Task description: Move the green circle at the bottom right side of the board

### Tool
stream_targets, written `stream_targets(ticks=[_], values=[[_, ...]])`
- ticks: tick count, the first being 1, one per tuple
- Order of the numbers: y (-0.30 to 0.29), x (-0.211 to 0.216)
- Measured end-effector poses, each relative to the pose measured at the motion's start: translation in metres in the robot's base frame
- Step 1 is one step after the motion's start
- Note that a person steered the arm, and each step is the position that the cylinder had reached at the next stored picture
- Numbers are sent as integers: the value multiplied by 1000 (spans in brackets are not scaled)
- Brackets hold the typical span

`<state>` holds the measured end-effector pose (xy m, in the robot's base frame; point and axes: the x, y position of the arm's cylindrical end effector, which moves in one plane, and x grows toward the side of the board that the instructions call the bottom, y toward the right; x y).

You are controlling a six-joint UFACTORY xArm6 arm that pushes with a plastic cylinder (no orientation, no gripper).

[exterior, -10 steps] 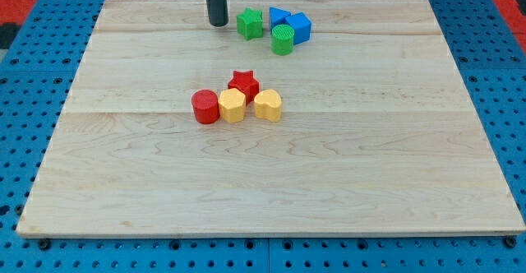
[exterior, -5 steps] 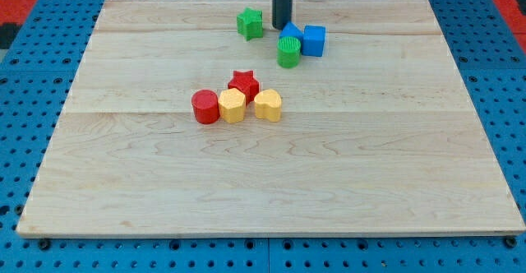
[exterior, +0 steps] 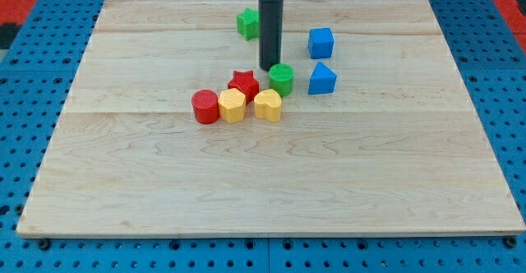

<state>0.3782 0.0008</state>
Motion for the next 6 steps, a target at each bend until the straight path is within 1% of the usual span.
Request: stream_targets(ticks=[1, 2, 3, 4, 5, 6], values=[[38, 42], [85, 71], [72, 80], [61, 40], [86, 23], [163, 25]])
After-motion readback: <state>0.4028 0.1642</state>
